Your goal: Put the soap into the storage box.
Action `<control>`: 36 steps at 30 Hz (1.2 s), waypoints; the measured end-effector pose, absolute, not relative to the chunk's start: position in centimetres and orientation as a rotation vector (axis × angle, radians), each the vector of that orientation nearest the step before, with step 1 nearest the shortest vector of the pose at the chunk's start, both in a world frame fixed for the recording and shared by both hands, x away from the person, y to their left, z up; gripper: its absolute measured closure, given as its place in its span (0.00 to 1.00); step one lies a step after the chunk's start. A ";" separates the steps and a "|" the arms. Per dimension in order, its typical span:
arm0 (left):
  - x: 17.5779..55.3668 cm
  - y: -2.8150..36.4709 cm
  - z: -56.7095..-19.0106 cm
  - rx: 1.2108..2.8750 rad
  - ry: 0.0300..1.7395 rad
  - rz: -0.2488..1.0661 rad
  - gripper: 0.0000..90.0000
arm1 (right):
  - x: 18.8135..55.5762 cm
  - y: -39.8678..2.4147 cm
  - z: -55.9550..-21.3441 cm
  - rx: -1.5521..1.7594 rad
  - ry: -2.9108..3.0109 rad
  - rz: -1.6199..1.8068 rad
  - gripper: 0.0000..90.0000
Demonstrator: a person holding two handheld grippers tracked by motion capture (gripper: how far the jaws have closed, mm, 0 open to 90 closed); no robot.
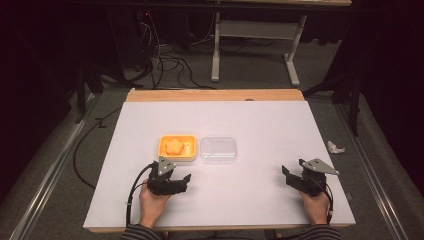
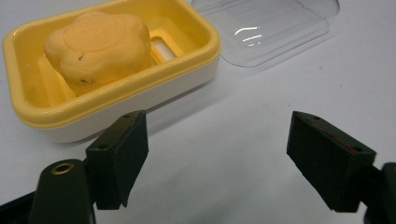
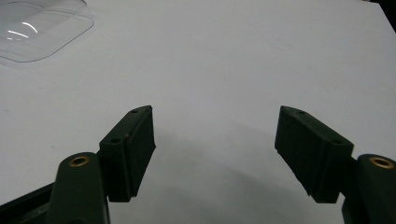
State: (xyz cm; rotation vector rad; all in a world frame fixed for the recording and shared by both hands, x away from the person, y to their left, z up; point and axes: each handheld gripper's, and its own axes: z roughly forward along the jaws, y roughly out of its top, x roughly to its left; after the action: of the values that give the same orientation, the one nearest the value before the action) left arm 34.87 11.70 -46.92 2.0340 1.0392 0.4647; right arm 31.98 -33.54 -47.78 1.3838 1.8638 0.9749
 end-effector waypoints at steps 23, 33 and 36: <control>35.4 11.1 -48.2 2.016 1.042 0.465 0.23 | 32.0 -33.5 -47.8 1.381 1.865 0.974 0.32; 35.4 11.2 -48.4 2.011 1.051 0.465 0.23 | 32.0 -33.5 -47.8 1.380 1.865 0.974 0.32; 35.4 11.2 -48.4 2.010 1.056 0.465 0.23 | 32.0 -33.5 -47.8 1.377 1.867 0.973 0.32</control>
State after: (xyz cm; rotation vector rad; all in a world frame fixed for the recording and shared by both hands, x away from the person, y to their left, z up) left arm 35.43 11.19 -48.45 2.0101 1.0563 0.4646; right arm 31.98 -33.52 -47.78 1.3769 1.8670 0.9734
